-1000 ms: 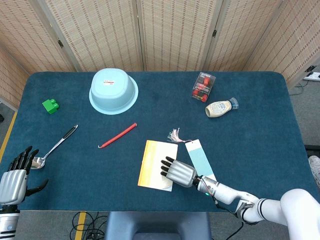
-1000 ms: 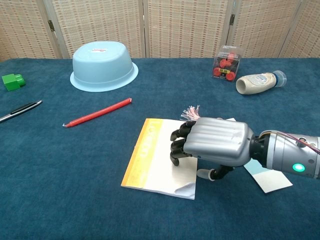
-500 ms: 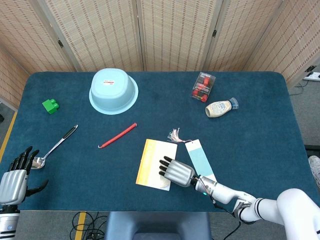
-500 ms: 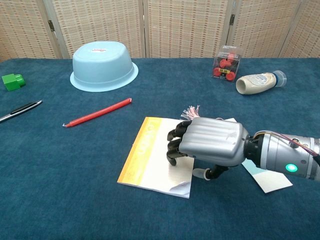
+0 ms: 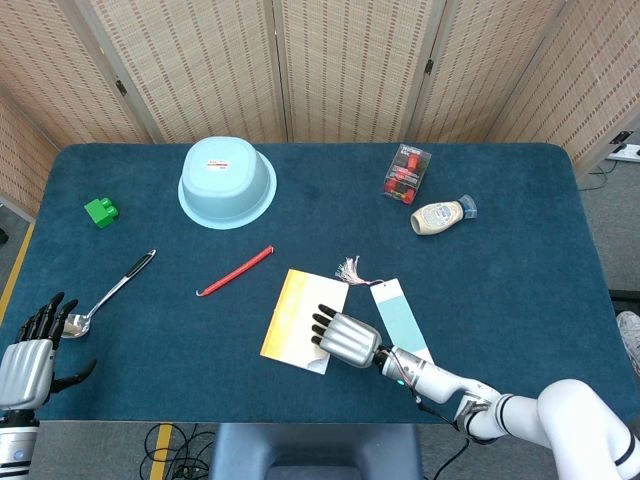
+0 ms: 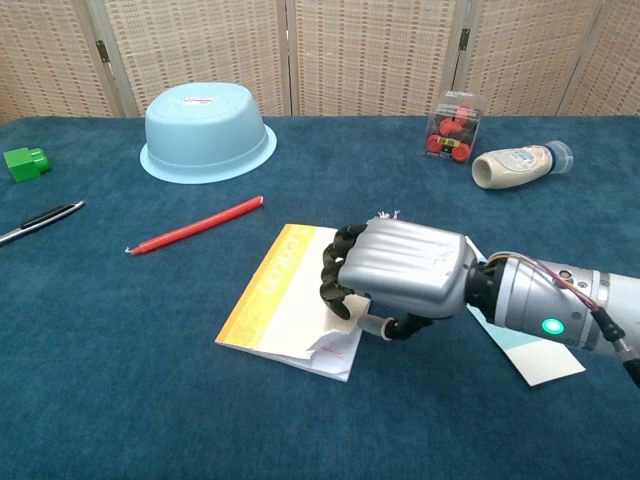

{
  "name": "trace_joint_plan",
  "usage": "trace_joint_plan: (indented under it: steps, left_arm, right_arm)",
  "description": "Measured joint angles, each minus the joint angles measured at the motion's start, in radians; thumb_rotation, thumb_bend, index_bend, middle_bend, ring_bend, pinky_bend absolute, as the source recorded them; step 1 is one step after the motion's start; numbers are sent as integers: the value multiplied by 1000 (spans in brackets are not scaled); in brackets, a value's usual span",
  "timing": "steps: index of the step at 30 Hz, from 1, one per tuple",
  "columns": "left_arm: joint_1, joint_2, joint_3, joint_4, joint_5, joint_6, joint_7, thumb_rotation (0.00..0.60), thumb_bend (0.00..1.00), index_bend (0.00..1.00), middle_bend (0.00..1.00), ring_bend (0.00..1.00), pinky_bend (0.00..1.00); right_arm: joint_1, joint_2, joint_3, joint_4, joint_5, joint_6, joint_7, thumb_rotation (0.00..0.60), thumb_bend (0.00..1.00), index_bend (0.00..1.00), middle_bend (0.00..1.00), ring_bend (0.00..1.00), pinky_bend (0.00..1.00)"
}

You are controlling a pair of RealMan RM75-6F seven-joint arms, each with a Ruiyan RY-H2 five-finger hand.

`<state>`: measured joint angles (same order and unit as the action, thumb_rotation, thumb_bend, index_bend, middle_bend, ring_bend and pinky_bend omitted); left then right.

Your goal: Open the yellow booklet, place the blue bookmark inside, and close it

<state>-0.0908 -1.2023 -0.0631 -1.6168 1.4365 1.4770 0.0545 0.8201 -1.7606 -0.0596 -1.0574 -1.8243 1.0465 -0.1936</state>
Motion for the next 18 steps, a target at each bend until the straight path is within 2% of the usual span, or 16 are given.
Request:
trace_joint_plan:
  steps: [9,18]
  left_arm:
    - [4,4,-2,7,2,7,-17,600,232,117,41,94,168]
    - [0,1,-3,14,9,6,-27,600,232,117,41,94,168]
  right_arm:
    - [5,-28,21,40,6,52,24,600,456,633,488,316,223]
    - [-36,-4,21,42,20,128,42,600,495,744,568,360,239]
